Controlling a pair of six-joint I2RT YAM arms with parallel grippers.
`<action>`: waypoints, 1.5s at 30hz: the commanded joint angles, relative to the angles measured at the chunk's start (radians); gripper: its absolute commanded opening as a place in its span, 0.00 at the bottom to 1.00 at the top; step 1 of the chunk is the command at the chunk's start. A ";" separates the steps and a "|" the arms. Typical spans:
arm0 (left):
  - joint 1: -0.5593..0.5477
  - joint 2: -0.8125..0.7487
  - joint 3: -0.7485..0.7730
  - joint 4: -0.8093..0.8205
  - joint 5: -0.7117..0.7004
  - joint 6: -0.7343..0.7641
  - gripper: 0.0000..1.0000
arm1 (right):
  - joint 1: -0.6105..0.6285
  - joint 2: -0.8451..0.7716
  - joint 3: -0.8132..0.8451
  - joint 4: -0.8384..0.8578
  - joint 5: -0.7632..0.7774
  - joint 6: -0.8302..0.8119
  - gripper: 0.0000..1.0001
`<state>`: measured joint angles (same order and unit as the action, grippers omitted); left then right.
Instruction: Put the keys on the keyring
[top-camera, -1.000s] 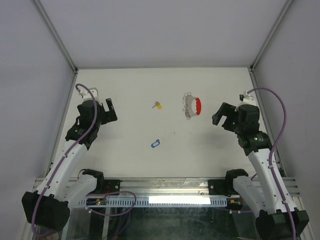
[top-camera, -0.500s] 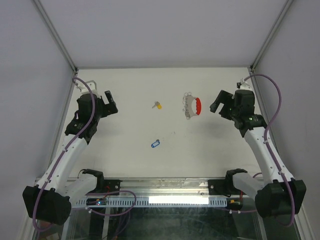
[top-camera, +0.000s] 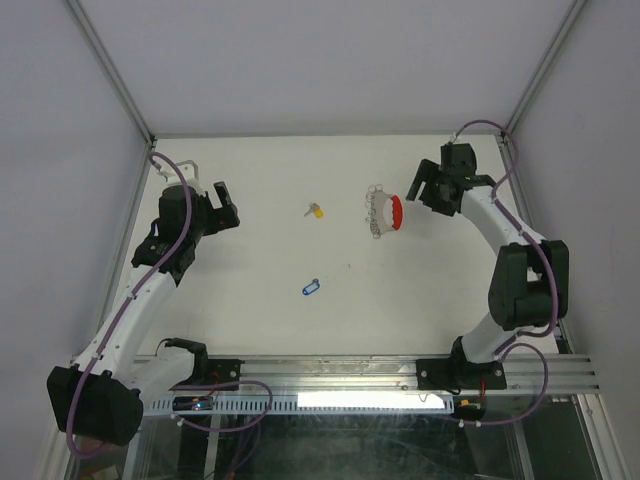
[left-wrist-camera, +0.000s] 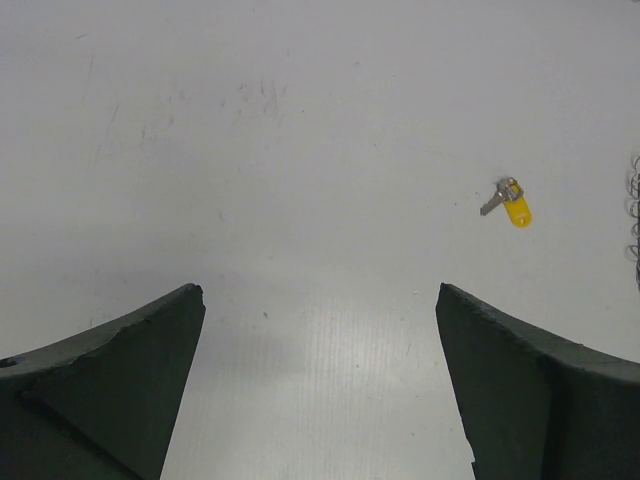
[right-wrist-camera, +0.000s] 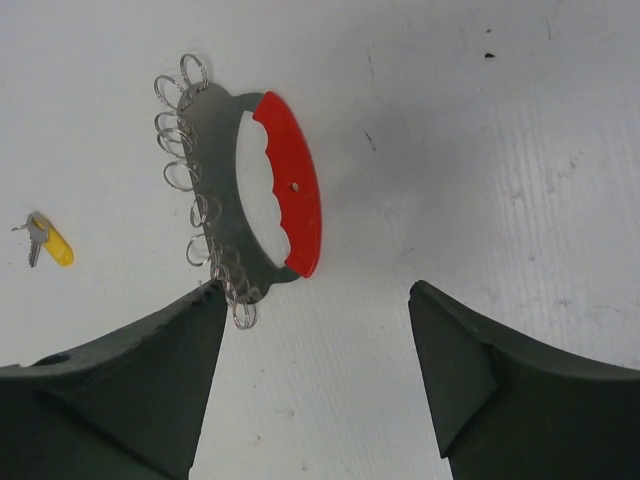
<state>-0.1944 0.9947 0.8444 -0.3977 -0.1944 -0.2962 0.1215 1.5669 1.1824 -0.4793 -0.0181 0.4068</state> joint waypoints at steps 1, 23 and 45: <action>0.008 -0.024 0.038 0.019 0.015 0.009 0.99 | 0.036 0.120 0.138 0.006 -0.011 -0.035 0.76; 0.009 -0.001 0.043 0.011 0.043 0.016 0.99 | 0.123 0.416 0.333 -0.090 0.106 -0.157 0.66; 0.009 0.018 0.048 0.008 0.037 0.016 0.99 | 0.170 0.498 0.329 -0.090 0.195 -0.139 0.55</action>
<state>-0.1944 1.0157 0.8448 -0.4156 -0.1722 -0.2951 0.2882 2.0563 1.4956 -0.5812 0.1478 0.2630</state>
